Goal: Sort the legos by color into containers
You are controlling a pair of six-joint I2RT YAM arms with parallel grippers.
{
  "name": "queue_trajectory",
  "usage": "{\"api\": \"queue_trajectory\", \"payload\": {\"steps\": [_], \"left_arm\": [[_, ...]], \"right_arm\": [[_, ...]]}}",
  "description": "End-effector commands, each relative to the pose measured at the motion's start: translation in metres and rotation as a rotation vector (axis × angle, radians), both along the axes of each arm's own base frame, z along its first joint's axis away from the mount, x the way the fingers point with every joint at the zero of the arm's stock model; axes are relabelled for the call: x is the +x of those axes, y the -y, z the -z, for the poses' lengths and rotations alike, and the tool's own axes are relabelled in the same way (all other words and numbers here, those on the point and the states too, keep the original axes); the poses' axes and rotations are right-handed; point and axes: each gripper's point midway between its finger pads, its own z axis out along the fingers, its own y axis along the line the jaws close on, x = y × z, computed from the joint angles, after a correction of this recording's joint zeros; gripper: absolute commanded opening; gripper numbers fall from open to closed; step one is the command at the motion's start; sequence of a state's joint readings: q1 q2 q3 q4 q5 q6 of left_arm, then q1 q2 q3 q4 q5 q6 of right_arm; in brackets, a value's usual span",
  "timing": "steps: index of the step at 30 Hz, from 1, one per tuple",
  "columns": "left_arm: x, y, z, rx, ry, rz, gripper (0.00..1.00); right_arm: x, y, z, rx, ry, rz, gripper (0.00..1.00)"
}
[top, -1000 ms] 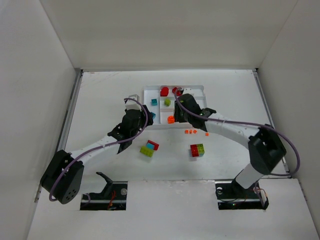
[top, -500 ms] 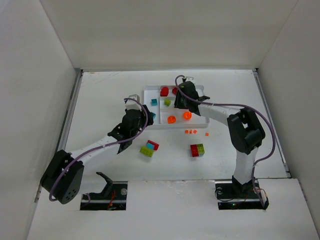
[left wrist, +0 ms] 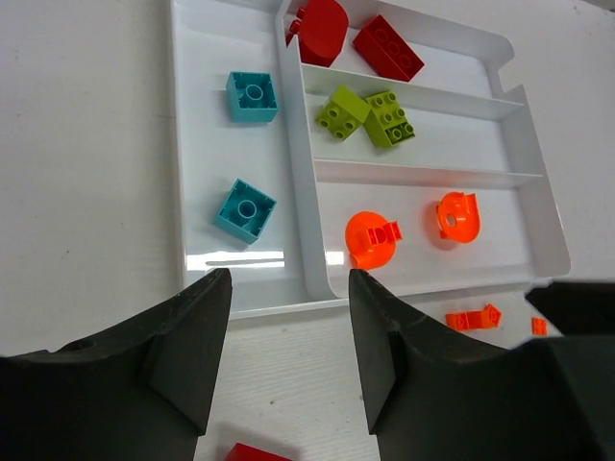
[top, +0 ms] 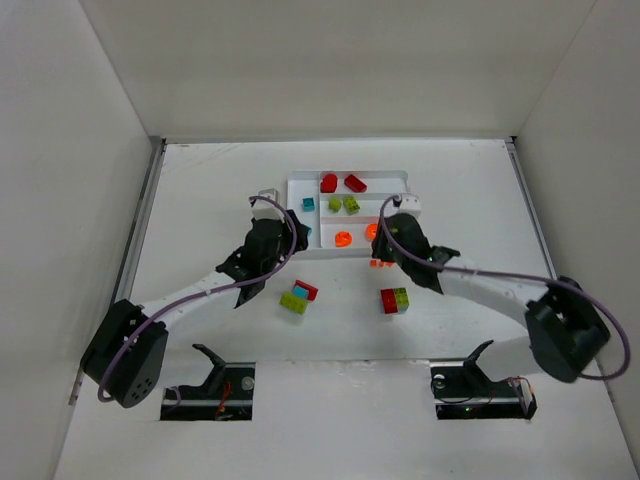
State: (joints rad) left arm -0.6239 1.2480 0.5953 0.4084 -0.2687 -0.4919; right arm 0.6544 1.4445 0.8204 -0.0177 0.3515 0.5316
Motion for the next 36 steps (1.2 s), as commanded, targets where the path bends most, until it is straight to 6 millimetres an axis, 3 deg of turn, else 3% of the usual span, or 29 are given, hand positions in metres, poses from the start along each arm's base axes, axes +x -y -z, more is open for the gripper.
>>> {"api": "queue_trajectory", "payload": {"steps": [1,3,5,6,11,17,22,24,33,36], "left_arm": [[-0.001,0.01,-0.012,-0.045,0.033,0.024,0.49],[-0.003,0.012,-0.014,-0.049,0.036,0.031,0.49],[-0.004,0.014,-0.015,-0.051,0.038,0.037,0.49],[-0.004,0.016,-0.016,-0.052,0.04,0.042,0.49],[-0.007,0.019,-0.022,-0.055,0.053,0.051,0.49],[-0.011,0.023,-0.025,-0.053,0.06,0.067,0.49],[-0.015,0.033,-0.027,-0.048,0.064,0.096,0.49],[-0.015,0.035,-0.028,-0.045,0.065,0.102,0.49],[-0.015,0.034,-0.028,-0.044,0.067,0.103,0.49],[-0.015,0.033,-0.028,-0.044,0.067,0.1,0.49]], "right_arm": [[-0.044,0.022,0.001,-0.015,0.032,0.088,0.41],[-0.074,0.033,0.007,-0.043,0.003,0.108,0.54],[-0.101,0.045,0.015,-0.089,-0.044,0.14,0.77],[-0.111,0.049,0.018,-0.103,-0.069,0.148,0.82],[-0.133,0.045,0.027,-0.156,-0.128,0.112,0.94],[-0.131,0.037,0.037,-0.175,-0.153,0.077,0.95],[-0.124,0.024,0.042,-0.127,-0.176,0.03,0.88],[-0.121,0.024,0.042,-0.115,-0.177,0.029,0.82],[-0.129,0.025,0.049,-0.11,-0.233,-0.012,0.85],[-0.132,0.027,0.051,-0.124,-0.249,-0.013,0.82]]}}
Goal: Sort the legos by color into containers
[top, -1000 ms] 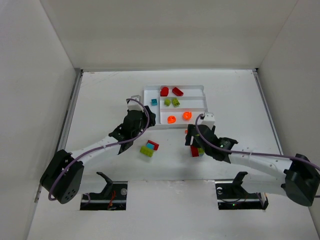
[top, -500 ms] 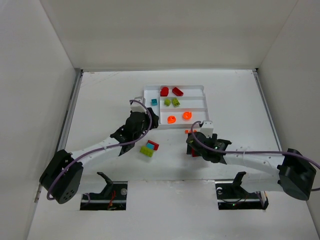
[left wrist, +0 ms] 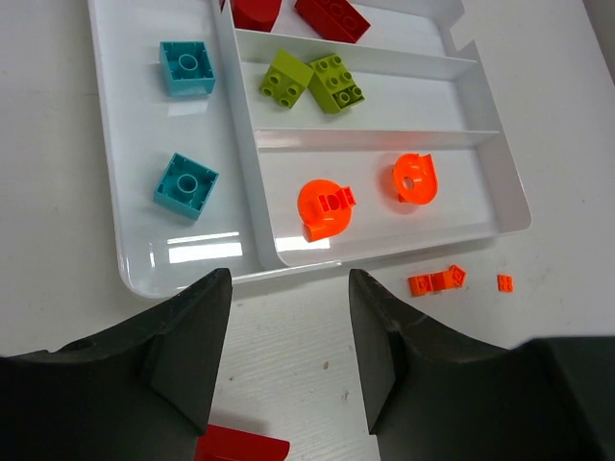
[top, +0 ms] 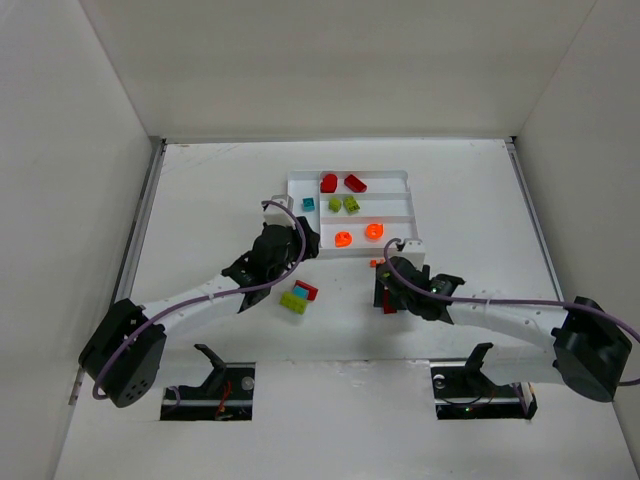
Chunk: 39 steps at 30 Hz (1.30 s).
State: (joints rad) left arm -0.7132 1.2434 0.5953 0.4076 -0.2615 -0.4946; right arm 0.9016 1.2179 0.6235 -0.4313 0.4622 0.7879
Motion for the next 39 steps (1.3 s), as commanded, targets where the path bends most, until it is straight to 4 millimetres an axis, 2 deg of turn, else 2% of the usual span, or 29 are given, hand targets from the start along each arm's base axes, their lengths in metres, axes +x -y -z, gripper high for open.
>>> {"api": "queue_trajectory", "payload": {"steps": [1,6,9,10,14,16,18,21,26,28,31,33,35,36,39], "left_arm": [[0.005,0.003,-0.027,-0.041,0.066,0.006,0.49],[0.004,0.005,-0.03,-0.046,0.069,0.013,0.49],[0.002,0.007,-0.033,-0.051,0.07,0.022,0.5],[0.001,0.008,-0.034,-0.054,0.068,0.029,0.5],[-0.008,0.013,-0.041,-0.063,0.049,0.069,0.53],[-0.017,0.014,-0.04,-0.056,0.032,0.086,0.54],[-0.028,0.013,-0.036,-0.042,0.015,0.105,0.55],[-0.047,0.014,-0.031,-0.024,-0.004,0.142,0.6],[-0.075,0.033,-0.025,0.013,-0.059,0.227,0.66],[-0.085,0.043,-0.017,0.044,-0.081,0.262,0.66],[-0.094,0.057,0.0,0.099,-0.105,0.293,0.68],[-0.098,0.068,0.01,0.135,-0.117,0.321,0.7],[-0.1,0.079,0.02,0.167,-0.125,0.348,0.73],[-0.101,0.085,0.025,0.178,-0.131,0.365,0.74],[-0.103,0.1,0.041,0.213,-0.142,0.413,0.77]], "right_arm": [[0.0,-0.005,-0.003,0.014,-0.002,-0.015,0.79],[0.003,-0.011,-0.002,0.029,-0.009,-0.01,0.54],[0.015,-0.032,-0.014,0.12,0.021,0.0,0.52],[0.022,-0.042,-0.018,0.157,0.033,0.0,0.53],[0.043,-0.077,-0.031,0.285,0.052,0.011,0.74],[0.047,-0.086,-0.038,0.322,0.065,0.007,0.81],[0.049,-0.087,-0.048,0.351,0.092,0.01,0.84],[0.051,-0.072,-0.068,0.382,0.157,0.038,0.86],[0.052,-0.023,-0.084,0.368,0.266,0.127,0.84],[0.051,0.001,-0.083,0.354,0.288,0.178,0.77],[0.048,0.021,-0.078,0.37,0.306,0.225,0.55],[0.045,0.026,-0.074,0.383,0.303,0.235,0.49],[0.044,0.026,-0.07,0.391,0.293,0.226,0.49],[0.043,0.025,-0.068,0.393,0.29,0.221,0.5],[0.042,0.02,-0.065,0.401,0.286,0.199,0.62]]}}
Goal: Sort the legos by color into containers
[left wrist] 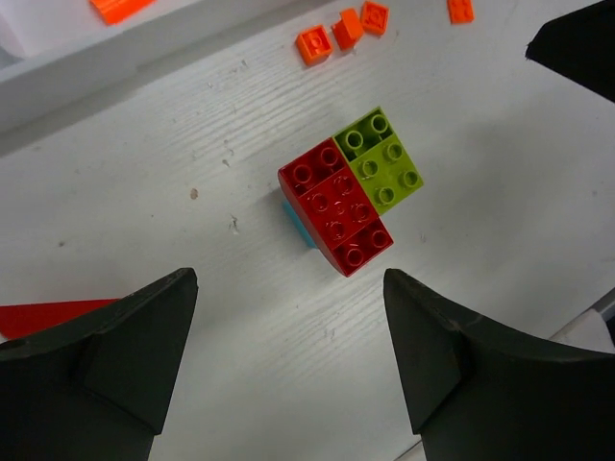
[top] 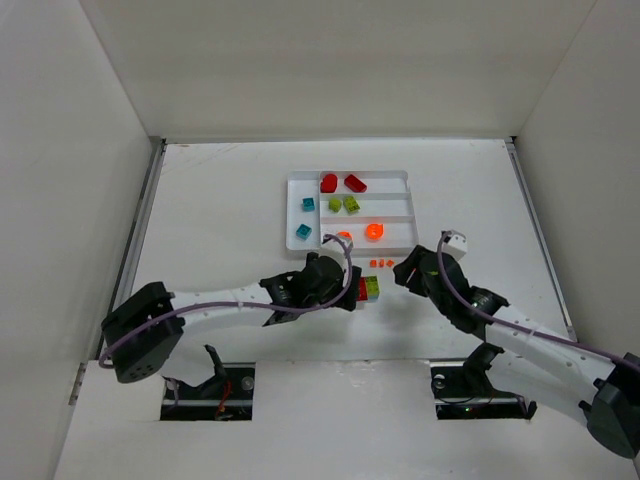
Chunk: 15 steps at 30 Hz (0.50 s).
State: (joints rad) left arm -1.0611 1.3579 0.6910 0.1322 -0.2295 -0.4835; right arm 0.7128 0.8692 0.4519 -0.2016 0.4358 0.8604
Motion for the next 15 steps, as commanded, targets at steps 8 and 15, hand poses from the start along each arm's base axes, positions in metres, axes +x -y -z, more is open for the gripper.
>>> {"api": "queue_trajectory", "payload": {"steps": [8,15], "left_arm": [[0.0,0.046,-0.012,-0.04,0.052,0.096,0.77],[-0.004,0.056,0.007,0.015,0.044,0.153,0.7]], "right_arm": [[0.004,-0.011,0.002,0.031,0.032,-0.038,0.72],[0.003,-0.023,0.008,0.055,0.022,-0.09,0.72]]}}
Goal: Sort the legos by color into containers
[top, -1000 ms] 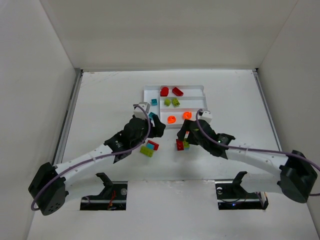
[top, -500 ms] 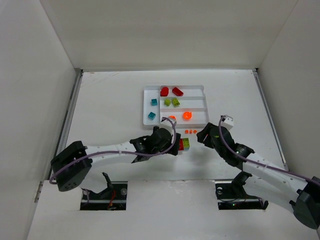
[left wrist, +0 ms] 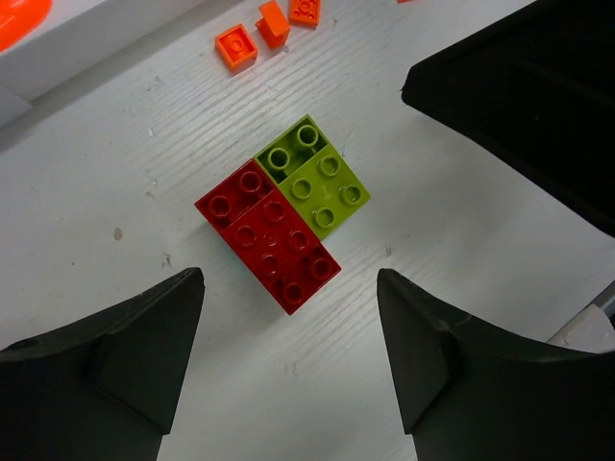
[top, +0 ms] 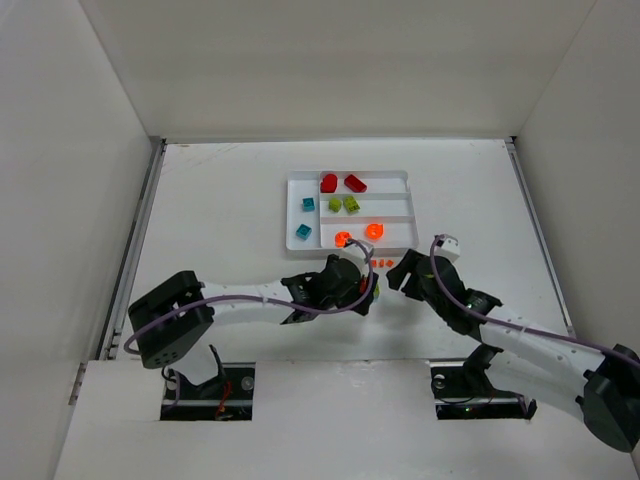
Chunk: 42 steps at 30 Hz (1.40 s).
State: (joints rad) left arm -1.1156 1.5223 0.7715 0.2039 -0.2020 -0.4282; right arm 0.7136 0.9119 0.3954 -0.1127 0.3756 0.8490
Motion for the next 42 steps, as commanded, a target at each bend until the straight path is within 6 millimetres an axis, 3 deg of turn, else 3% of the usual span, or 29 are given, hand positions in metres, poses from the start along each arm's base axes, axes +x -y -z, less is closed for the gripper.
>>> {"api": "queue_trajectory", "payload": {"steps": [1,4,14,17,22,26,33,42], "left_arm": [[0.004,0.017,-0.007,-0.014,0.032,0.043,0.7],[0.007,0.015,-0.001,0.003,0.031,0.03,0.7],[0.021,0.025,0.008,-0.001,0.067,0.038,0.68],[0.023,0.027,0.009,0.001,0.074,0.041,0.6],[0.022,0.024,0.012,0.008,0.078,0.051,0.36],[0.016,0.017,0.007,0.007,0.075,0.059,0.28],[-0.002,0.004,-0.018,-0.045,0.027,0.113,0.27],[-0.011,-0.025,-0.043,-0.215,-0.196,0.087,0.26]], "right_arm": [[0.008,-0.014,-0.012,0.044,0.049,-0.036,0.73],[0.009,-0.015,-0.013,0.028,0.052,-0.047,0.78],[0.008,-0.019,-0.008,0.015,0.04,-0.074,0.78],[0.008,-0.018,-0.006,0.012,0.037,-0.073,0.78],[0.007,-0.017,-0.004,0.009,0.033,-0.073,0.79],[0.006,-0.02,-0.007,0.016,0.037,-0.089,0.79],[-0.004,-0.034,-0.037,0.048,0.123,-0.206,0.79],[-0.031,-0.058,-0.081,0.121,0.265,-0.368,0.74]]}}
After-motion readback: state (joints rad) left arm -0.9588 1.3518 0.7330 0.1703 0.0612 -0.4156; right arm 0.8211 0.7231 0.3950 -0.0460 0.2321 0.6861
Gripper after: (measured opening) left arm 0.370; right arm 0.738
